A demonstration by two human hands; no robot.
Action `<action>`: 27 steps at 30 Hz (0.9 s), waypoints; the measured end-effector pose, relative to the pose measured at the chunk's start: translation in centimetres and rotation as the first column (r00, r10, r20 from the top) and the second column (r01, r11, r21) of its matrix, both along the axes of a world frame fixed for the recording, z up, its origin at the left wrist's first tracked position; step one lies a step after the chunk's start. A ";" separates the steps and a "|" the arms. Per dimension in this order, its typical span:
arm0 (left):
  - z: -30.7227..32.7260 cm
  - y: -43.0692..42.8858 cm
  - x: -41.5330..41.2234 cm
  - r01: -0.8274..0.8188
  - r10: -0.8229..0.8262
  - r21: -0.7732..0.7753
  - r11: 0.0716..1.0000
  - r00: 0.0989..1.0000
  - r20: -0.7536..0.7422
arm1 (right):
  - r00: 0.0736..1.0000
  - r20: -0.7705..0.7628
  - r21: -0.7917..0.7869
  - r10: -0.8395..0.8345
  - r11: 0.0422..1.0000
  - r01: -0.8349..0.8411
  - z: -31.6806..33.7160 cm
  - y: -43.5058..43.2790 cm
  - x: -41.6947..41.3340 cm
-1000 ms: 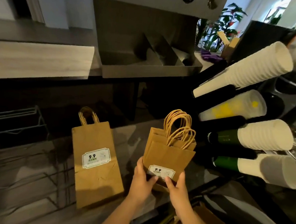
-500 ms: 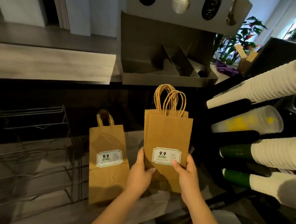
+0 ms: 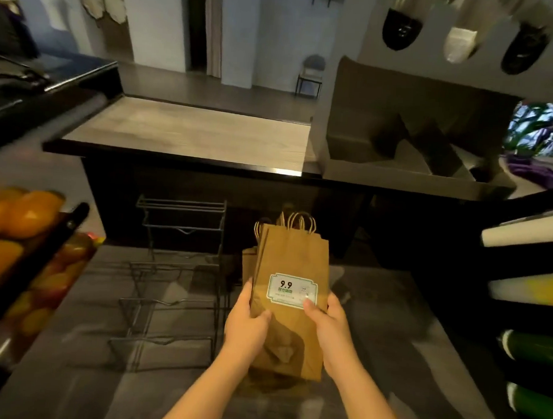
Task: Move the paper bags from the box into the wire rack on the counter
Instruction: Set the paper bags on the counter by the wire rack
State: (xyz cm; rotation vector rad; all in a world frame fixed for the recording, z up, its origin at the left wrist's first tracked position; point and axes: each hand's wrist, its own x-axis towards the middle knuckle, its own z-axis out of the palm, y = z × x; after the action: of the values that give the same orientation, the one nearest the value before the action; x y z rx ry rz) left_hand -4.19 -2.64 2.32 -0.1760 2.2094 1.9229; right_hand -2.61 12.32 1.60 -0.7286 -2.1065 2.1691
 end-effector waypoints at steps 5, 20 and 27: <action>-1.8 -0.8 -0.6 -0.008 0.008 -0.154 0.988 1.000 0.001 | 0.997 0.045 0.176 0.063 0.982 -0.070 -1.3 -1.5 -1.5; -3.7 -1.0 -0.4 0.100 -0.112 0.056 0.993 0.956 0.271 | 0.956 0.289 0.400 0.061 0.899 -0.178 -2.6 -0.8 -1.0; -3.5 -0.6 -1.4 0.087 -0.103 0.068 0.994 0.955 0.279 | 0.933 0.340 0.215 0.117 0.956 -0.199 -1.3 -0.2 -0.8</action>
State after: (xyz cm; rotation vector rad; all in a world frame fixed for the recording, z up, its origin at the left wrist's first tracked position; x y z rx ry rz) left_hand -5.60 -3.21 -1.21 -0.3093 1.9419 1.7801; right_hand -3.42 12.14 0.25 -0.9775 -2.6242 1.9084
